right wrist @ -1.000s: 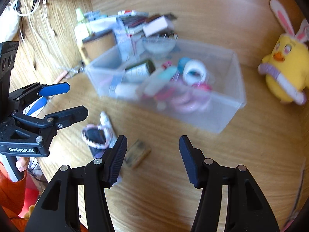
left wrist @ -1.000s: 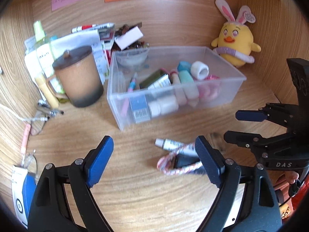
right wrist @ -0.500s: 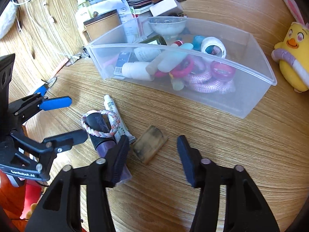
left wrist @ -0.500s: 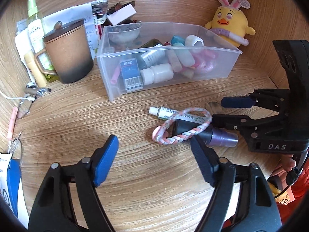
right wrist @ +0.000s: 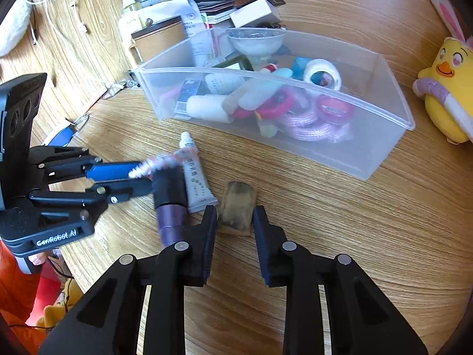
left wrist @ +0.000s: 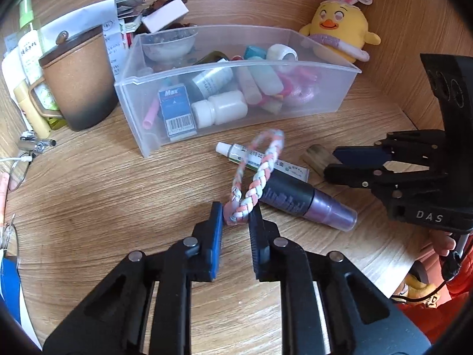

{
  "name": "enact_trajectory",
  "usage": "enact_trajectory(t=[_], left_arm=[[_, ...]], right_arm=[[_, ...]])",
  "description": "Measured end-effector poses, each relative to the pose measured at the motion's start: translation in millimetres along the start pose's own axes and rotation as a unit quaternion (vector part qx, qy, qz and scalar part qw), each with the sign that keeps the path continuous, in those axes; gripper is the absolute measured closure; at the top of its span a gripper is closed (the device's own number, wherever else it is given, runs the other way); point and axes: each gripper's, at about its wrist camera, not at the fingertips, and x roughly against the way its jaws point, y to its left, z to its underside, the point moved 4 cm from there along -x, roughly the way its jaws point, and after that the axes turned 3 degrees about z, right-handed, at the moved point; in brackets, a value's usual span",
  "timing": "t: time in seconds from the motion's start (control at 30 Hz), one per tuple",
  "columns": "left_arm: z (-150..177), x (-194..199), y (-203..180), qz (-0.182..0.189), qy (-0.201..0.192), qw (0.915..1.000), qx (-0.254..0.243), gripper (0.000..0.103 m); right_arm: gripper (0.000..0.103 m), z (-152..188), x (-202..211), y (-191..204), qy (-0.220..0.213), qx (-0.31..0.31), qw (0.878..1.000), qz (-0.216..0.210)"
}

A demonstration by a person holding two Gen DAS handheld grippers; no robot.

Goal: Organize objects
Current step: 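Grasp the braided rope bracelet with the left gripper while the right grasps the brown block, then drop the bracelet and brown block into the box, opening both grippers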

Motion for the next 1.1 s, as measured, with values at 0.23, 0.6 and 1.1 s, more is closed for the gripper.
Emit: enact_trajectory(t=[0.23,0.6,1.1], left_arm=[[-0.3,10.3,6.1,-0.017,-0.016,0.9995,0.020,0.087],[-31.4,49.2,5.3,-0.024,-0.081,0.9960,0.028,0.087],[-79.6,59.4,19.9,-0.056,-0.122,0.9904,0.033,0.087]], right_arm=[[0.080,5.3,4.9,-10.8,-0.004,-0.008,1.000,0.016],[0.091,-3.4,36.0,-16.1,-0.046,-0.013,0.998,0.029],[0.061,4.5,36.1,-19.6,-0.033,0.004,0.998,0.054]])
